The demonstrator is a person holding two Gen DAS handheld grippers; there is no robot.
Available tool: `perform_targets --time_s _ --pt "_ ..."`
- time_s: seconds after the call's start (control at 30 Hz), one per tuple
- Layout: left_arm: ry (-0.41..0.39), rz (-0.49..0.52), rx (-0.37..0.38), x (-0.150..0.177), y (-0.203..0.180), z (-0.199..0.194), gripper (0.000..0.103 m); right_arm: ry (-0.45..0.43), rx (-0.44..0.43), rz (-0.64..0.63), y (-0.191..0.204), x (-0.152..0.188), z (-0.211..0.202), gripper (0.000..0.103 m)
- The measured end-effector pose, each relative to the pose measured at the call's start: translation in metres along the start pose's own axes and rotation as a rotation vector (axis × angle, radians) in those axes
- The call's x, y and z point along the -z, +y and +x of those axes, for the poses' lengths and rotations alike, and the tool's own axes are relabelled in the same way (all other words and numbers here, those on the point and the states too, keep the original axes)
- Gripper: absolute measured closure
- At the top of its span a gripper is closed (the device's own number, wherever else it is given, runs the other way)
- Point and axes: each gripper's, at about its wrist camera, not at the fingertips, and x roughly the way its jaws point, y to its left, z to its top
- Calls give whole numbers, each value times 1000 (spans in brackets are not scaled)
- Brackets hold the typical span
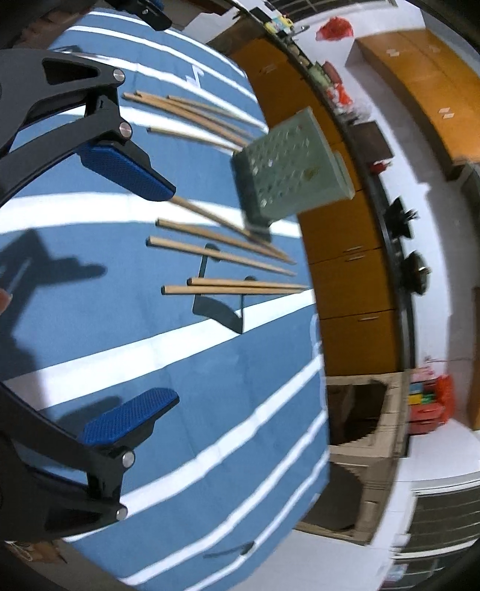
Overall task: Organize utensils
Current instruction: 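Lower the left tool onto a wooden chopstick and close it while the right tool grasps another chopstick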
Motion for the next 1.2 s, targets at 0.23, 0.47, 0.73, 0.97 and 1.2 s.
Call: perform_targets --time_s 0.23,0.47,0.73,0.97,1.2 --pt "123 20 -33 -22 7 62 33 130 -8 10 0 -1 44 47" --pt "193 14 -6 -29 5 99 51 146 30 -43 7 2 55 73" --pt "235 15 2 -38 -6 127 55 114 71 -55 1 0 57 95" --pt "269 25 20 -42 -16 146 72 115 54 6 -10 -4 59 95" --pt "299 16 24 -32 -6 147 95 126 54 22 -15 -3 55 95"
